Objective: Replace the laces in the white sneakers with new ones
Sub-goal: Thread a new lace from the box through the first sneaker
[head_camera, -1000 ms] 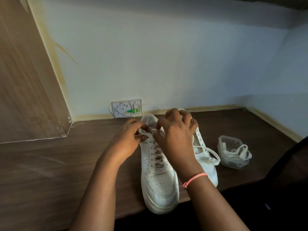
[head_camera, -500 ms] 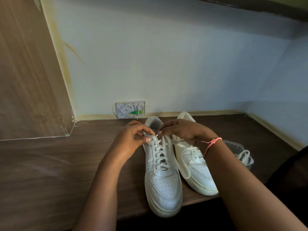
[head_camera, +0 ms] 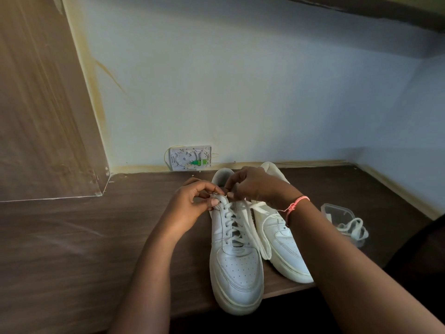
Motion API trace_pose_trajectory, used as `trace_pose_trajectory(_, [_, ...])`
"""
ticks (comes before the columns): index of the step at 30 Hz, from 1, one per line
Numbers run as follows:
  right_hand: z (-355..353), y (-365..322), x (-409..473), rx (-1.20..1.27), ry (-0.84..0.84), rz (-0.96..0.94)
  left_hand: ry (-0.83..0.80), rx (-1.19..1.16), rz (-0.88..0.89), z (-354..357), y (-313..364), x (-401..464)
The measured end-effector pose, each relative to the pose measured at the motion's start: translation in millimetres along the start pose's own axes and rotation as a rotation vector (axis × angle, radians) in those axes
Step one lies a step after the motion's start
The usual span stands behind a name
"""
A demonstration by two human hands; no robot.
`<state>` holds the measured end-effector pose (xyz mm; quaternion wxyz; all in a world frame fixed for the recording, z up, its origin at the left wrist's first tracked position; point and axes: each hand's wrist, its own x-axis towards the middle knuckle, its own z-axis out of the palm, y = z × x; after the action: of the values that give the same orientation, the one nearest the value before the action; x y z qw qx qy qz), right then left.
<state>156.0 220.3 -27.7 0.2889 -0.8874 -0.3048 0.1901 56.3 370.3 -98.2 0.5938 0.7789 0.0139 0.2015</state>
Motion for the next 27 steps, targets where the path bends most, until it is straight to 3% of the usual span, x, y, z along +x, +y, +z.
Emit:
trace_pose_trajectory(3, [1.0, -2.2, -3.0, -0.076, 0.031, 0.001, 0.008, 0.017, -0.010, 0.5, -1.2, 0.7])
trace_pose_trajectory(8, [-1.7, -4.6, -6.2, 0.181, -0.115, 0.107, 0.023, 0.037, 0.011, 2.4, -0.8, 0.4])
trace_pose_trajectory(14, [-4.3, -21.2, 4.7, -0.127, -0.272, 0.232, -0.022, 0.038, -0.012, -0.7, 2.5, -0.1])
trace_pose_trajectory(18, [1.3, -20.7, 16.1, -0.278, -0.282, 0.261, -0.062, 0.063, -0.020, -2.4, 5.9, -1.6])
trace_pose_trajectory(27, [-0.9, -17.3, 7.5, -0.264, -0.182, 0.213, -0.007, 0.149, 0.040, 0.4, 1.0, -2.8])
